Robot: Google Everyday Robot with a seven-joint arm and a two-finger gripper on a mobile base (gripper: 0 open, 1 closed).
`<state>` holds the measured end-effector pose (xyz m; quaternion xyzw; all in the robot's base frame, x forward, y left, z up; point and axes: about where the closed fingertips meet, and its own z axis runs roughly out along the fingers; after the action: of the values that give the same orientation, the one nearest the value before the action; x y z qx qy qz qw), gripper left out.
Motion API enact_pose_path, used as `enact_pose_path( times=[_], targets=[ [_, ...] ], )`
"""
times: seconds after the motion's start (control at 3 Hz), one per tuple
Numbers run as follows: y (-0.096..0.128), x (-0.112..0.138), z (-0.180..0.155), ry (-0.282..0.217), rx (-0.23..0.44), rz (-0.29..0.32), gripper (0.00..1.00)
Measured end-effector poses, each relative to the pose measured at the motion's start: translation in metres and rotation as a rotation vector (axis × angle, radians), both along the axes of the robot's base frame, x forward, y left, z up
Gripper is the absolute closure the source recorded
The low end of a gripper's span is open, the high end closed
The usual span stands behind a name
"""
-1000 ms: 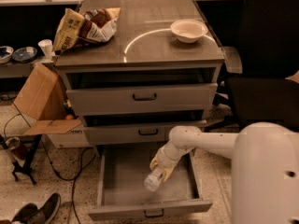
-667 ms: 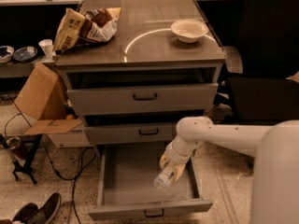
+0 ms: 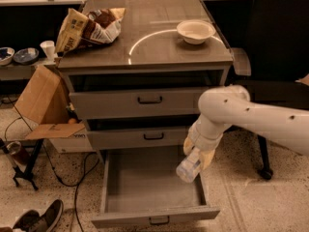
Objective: Pick blue plastic bottle from bottom drawer and place on counter
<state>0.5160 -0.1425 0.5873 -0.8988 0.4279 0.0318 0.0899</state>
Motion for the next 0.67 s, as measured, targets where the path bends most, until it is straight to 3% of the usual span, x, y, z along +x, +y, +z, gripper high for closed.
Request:
enact_pose_path(
  times=[0.67],
  targets=[
    [-0.019,0.029,0.173,-0.185,-0.147,-0.086,1.0]
  ],
)
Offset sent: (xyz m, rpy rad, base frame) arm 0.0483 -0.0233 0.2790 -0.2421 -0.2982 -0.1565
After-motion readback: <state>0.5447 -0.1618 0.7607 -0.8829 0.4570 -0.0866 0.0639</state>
